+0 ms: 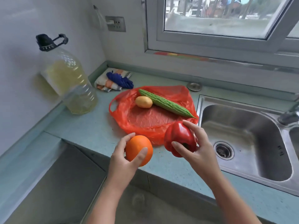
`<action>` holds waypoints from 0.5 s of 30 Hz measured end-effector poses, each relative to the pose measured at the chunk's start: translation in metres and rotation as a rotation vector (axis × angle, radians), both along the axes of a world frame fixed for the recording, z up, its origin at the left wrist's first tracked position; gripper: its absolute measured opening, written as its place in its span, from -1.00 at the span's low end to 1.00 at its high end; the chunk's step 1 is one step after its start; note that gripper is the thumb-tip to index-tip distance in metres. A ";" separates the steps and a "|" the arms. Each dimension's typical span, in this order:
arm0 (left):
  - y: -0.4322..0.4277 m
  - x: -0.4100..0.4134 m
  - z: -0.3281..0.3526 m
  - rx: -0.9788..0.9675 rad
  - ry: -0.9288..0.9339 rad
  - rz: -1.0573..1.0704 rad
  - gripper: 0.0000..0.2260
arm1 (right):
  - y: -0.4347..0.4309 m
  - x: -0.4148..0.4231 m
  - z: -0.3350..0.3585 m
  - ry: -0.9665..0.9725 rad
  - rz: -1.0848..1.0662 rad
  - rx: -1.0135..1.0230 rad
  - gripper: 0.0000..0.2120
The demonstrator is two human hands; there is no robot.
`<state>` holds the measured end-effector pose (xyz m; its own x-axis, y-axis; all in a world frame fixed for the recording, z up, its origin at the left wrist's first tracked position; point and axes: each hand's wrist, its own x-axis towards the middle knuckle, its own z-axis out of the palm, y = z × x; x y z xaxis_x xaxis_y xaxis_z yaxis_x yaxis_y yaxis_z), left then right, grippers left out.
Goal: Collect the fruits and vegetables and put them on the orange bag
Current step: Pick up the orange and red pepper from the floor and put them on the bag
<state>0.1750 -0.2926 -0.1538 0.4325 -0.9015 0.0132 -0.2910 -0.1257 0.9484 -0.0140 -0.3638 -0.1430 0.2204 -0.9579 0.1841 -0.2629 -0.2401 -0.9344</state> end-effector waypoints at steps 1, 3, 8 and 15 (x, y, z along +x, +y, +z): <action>-0.013 0.011 -0.004 0.007 -0.014 -0.012 -0.49 | -0.010 0.010 -0.004 0.011 -0.008 0.006 -0.41; -0.042 0.036 -0.013 0.032 -0.035 -0.057 -0.51 | -0.033 0.032 -0.013 0.038 -0.029 0.009 -0.41; -0.120 0.088 -0.034 0.055 -0.128 -0.153 -0.52 | -0.094 0.089 -0.038 0.114 -0.078 0.010 -0.42; -0.200 0.120 -0.075 0.160 -0.251 -0.192 -0.37 | -0.152 0.120 -0.080 0.282 -0.092 0.119 -0.39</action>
